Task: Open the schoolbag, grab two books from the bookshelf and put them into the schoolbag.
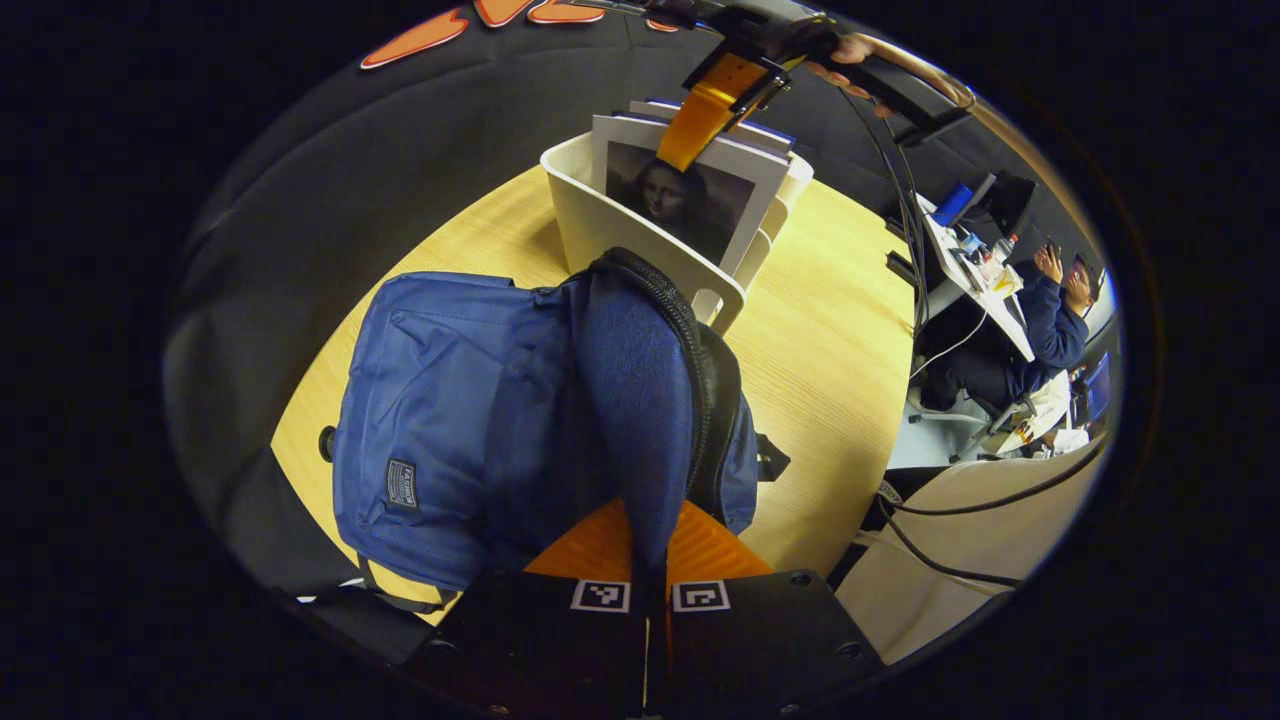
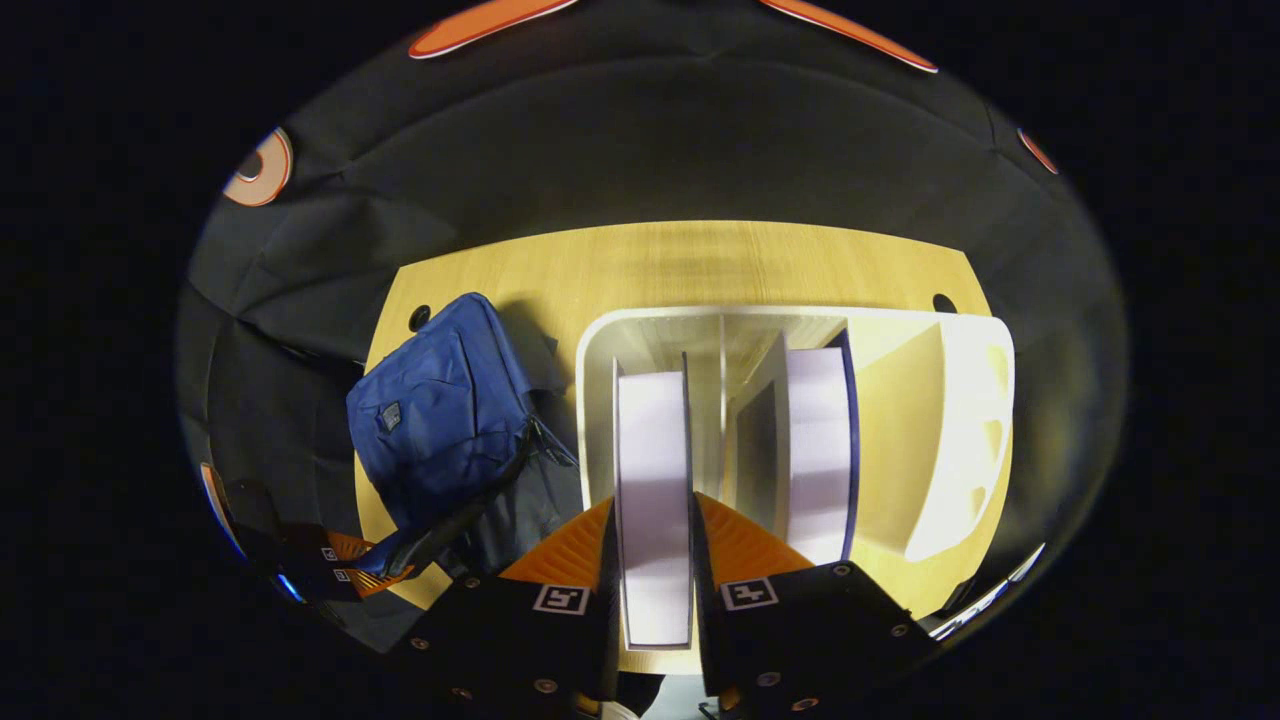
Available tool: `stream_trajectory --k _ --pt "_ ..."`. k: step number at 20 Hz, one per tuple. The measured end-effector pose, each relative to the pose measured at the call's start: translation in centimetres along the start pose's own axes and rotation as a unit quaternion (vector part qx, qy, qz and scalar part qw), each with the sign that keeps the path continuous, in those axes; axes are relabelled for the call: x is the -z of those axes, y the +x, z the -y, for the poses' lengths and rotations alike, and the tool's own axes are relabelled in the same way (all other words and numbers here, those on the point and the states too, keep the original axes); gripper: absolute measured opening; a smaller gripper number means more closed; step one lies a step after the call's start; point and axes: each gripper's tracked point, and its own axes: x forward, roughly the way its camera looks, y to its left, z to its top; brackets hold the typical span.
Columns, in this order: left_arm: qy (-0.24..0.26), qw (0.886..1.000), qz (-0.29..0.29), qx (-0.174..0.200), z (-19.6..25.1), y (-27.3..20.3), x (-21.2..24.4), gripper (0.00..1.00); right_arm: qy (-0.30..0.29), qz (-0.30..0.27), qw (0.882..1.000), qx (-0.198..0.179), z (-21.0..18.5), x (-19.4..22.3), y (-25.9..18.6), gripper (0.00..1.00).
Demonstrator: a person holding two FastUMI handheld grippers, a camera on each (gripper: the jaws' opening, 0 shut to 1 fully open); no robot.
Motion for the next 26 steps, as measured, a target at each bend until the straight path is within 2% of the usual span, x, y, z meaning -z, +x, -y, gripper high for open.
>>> stream_trajectory --k 1,4,7,9,12,16,19,22,23,26 --pt "-0.003 1.0 -0.001 0.0 -0.1 0.2 0.1 0.01 0.0 0.004 1.0 0.0 0.1 -0.1 -0.1 0.31" --pt "-0.013 1.0 -0.005 0.001 -0.1 0.4 0.2 0.02 0.011 0.034 0.999 -0.019 -0.1 -0.6 -3.3 0.29" --pt "-0.01 1.0 -0.005 -0.002 -0.3 0.2 0.1 0.02 0.012 0.1 0.994 -0.045 0.2 -0.8 -9.8 0.28" --pt "-0.011 1.0 -0.004 -0.005 -0.3 0.1 0.0 0.02 0.016 0.153 0.986 -0.059 0.5 0.2 -14.3 0.28" --pt "-0.011 1.0 -0.002 -0.011 -0.4 -0.6 -0.1 0.02 0.051 0.225 0.97 -0.077 1.3 3.2 -18.4 0.28" --pt "-0.004 1.0 -0.001 -0.024 -0.7 -1.3 -0.4 0.01 0.127 0.308 0.932 -0.142 1.9 7.5 -22.0 0.27" --pt "0.0 0.999 0.001 -0.035 -0.9 -1.9 -1.1 0.01 0.177 0.316 0.915 -0.176 3.2 10.4 -18.9 0.27" --pt "0.004 0.999 -0.001 -0.043 -0.8 -2.6 -1.5 0.01 0.243 0.302 0.886 -0.253 -0.6 13.4 -13.3 0.27" --pt "0.005 0.999 -0.001 -0.046 -0.8 -2.7 -1.6 0.01 0.263 0.292 0.88 -0.269 -1.7 13.9 -10.9 0.27" --pt "0.004 0.998 0.007 -0.059 -0.9 -3.2 -1.9 0.01 0.299 0.255 0.875 -0.284 -4.1 15.1 -3.2 0.27"
